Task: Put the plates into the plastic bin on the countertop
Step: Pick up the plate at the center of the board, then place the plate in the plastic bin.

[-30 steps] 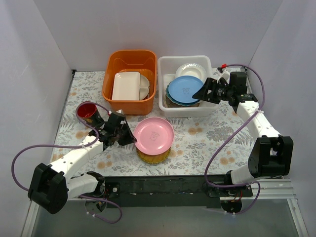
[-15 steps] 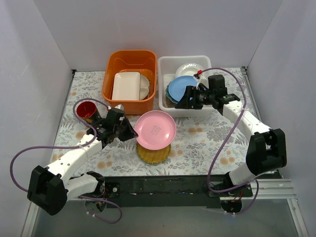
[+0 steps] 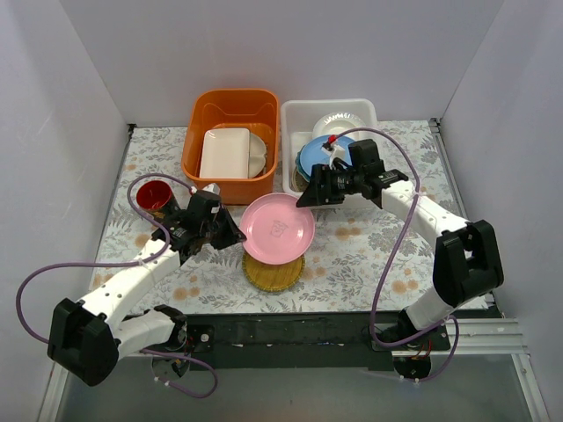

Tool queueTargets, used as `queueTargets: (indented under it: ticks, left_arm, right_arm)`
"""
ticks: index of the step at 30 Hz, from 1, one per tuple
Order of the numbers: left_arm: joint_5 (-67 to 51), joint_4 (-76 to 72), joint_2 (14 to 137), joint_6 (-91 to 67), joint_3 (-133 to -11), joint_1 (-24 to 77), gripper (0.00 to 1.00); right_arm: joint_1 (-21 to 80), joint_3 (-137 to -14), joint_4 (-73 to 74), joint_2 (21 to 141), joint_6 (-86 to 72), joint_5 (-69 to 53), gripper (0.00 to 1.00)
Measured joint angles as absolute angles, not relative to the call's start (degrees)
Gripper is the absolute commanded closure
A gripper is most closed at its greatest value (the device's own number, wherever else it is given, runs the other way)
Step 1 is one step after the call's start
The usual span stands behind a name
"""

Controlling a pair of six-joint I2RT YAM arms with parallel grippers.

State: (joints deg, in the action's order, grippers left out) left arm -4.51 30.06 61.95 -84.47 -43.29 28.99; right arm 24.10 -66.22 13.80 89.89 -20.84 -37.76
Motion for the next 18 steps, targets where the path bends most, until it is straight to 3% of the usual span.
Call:
queueTargets:
  ticks: [5,11,14,18]
  left_arm:
    - [-4.51,30.06,61.73,-84.71,-43.77,28.99,1.0]
    - [-4.51,30.04,61.17,-84.9,-43.77,28.99,1.0]
    - [-4.51,30.04,61.06,-84.93,-43.79,28.99,1.0]
    - [-4.49,30.04,60.84,-85.19,-43.77,28.99,1.0]
  right_arm:
    - [25.47,-66.83,13.85,91.29,-20.82,-38.0,0.25]
    - [26.17,-66.98,13.85,92.14,-20.93,-38.35,0.38]
    - [26.35,-66.98,13.85,92.31,-20.99,-38.74,0.48]
    - [26.39,-66.98,13.78,92.47,-21.02,-39.83,0.71]
